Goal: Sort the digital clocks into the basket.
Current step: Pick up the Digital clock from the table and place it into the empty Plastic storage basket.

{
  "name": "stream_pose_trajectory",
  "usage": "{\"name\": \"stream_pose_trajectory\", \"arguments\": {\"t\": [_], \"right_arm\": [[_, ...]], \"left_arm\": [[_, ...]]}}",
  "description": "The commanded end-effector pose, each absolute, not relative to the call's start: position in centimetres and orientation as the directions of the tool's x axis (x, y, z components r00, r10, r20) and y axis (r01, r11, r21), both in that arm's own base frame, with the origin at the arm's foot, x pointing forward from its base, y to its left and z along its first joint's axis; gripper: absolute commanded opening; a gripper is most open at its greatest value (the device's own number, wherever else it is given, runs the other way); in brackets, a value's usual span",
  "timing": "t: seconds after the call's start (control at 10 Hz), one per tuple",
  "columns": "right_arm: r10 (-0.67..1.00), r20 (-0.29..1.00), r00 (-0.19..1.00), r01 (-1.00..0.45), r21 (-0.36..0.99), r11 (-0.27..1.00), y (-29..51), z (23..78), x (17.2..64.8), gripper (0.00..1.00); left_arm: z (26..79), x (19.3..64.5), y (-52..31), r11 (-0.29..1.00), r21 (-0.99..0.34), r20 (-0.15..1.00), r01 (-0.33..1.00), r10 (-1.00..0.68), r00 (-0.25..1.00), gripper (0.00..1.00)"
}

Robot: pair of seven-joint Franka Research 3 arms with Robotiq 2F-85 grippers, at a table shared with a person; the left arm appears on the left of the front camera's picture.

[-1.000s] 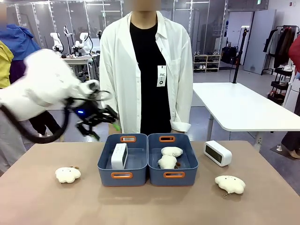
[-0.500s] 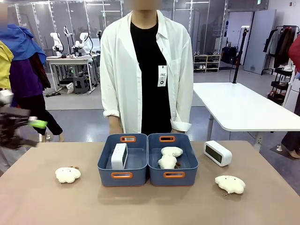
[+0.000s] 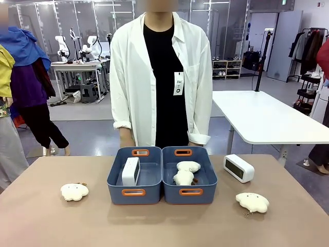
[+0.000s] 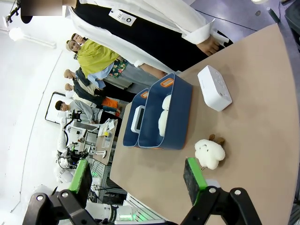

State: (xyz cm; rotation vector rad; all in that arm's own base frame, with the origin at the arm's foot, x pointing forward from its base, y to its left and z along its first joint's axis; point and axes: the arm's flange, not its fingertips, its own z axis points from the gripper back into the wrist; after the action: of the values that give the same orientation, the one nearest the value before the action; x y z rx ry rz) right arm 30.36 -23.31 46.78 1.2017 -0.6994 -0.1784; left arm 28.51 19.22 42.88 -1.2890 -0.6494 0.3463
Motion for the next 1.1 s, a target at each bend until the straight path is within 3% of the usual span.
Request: {"name": "stream_pose_trajectory", "arguments": {"t": [0.0,1.0], "right_arm": [[-0.477,0.414,0.775,-0.245,0.893,0.377,-23.19,46.88,30.18,1.00],[-0.477,0.414,0.775,-0.245,0.893,0.377,-23.19,46.88,30.18,1.00]], "left_arm": [[43.30,28.43,18.82,0.286,-0.951,0.261,0.115,0.553,0.791,1.00],[43.30,28.43,18.82,0.286,-0.951,0.261,0.115,0.553,0.791,1.00]]}}
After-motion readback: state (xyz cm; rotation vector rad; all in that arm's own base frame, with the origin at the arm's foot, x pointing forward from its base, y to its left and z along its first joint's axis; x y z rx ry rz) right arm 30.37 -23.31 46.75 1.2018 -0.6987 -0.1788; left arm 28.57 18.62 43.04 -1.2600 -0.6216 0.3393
